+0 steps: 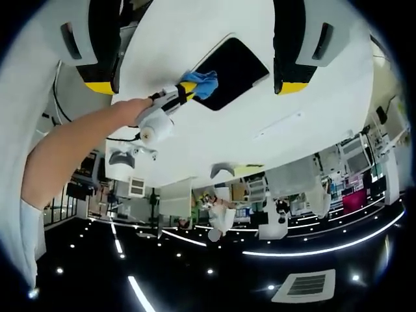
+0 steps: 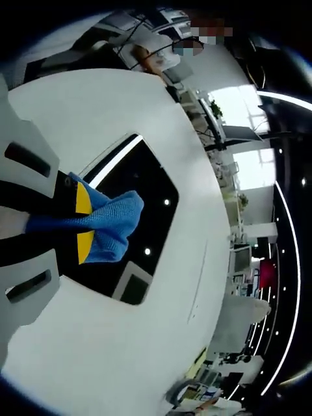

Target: Wipe the mirror surface with the cleaning cloth until all visible marks leave the cleaned area.

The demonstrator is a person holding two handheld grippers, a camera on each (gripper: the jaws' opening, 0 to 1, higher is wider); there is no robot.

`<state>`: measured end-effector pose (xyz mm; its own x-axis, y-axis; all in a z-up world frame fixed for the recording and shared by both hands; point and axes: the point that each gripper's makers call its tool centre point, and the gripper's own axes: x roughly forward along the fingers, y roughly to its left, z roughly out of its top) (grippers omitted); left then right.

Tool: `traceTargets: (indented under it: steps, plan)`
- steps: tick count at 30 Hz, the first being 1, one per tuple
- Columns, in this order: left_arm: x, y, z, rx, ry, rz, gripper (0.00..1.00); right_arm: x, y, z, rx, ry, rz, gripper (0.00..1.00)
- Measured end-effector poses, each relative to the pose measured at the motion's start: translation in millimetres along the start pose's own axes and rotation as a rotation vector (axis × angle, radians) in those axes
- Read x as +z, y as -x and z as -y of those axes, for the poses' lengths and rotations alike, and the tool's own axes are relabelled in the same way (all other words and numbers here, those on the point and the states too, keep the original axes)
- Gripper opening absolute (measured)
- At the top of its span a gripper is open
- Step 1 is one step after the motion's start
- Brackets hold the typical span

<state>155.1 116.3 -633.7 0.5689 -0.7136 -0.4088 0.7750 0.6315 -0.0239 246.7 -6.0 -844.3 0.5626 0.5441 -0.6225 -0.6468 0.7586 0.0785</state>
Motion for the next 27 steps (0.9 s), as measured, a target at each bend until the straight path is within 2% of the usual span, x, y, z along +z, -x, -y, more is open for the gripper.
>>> traceTargets:
  steps: [27]
  plan:
    - [7.7, -11.3, 7.8, -0.021, -0.025, -0.001, 0.99, -10.9, 15.7, 23.2, -0.072, -0.031, 0.009, 0.02]
